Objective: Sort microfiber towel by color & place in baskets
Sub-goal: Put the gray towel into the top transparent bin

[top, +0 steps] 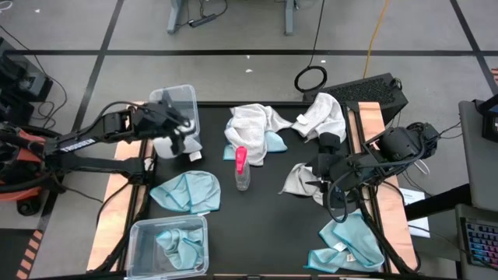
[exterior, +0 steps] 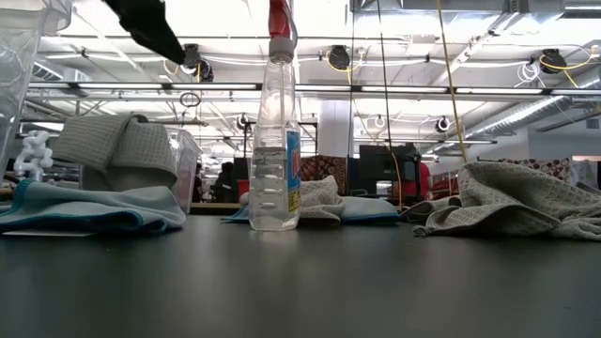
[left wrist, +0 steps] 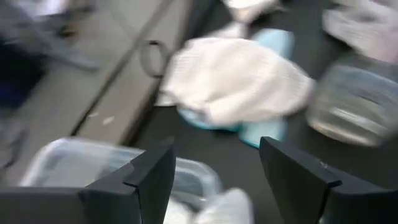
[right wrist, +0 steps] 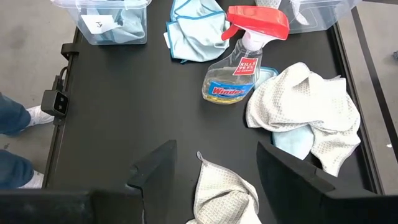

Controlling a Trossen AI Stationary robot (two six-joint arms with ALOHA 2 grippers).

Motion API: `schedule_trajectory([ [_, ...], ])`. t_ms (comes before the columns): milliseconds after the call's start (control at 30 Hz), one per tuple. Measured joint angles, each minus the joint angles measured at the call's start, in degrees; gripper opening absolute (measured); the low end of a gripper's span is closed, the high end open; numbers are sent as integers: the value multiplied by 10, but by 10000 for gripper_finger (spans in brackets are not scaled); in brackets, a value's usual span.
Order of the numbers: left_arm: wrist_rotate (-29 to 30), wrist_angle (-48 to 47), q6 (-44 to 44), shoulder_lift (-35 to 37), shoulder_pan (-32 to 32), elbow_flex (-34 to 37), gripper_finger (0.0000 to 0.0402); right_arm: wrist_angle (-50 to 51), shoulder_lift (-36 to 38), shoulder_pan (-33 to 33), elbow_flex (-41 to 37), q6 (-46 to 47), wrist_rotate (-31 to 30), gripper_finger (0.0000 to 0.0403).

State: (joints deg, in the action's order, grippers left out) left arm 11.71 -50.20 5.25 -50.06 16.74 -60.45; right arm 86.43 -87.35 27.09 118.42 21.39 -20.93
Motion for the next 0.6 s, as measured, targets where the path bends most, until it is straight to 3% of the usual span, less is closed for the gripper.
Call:
schedule_trajectory([
  [200,-11,-51,46,-16,-26,0,212,0,0,0,0,0,0,212],
  [400,-60,-81,119,-34,-58,0,191,0,0,0,0,0,0,212],
  [600,-26,-145,194,-74,-83,0,190,0,0,0,0,0,-1,212],
])
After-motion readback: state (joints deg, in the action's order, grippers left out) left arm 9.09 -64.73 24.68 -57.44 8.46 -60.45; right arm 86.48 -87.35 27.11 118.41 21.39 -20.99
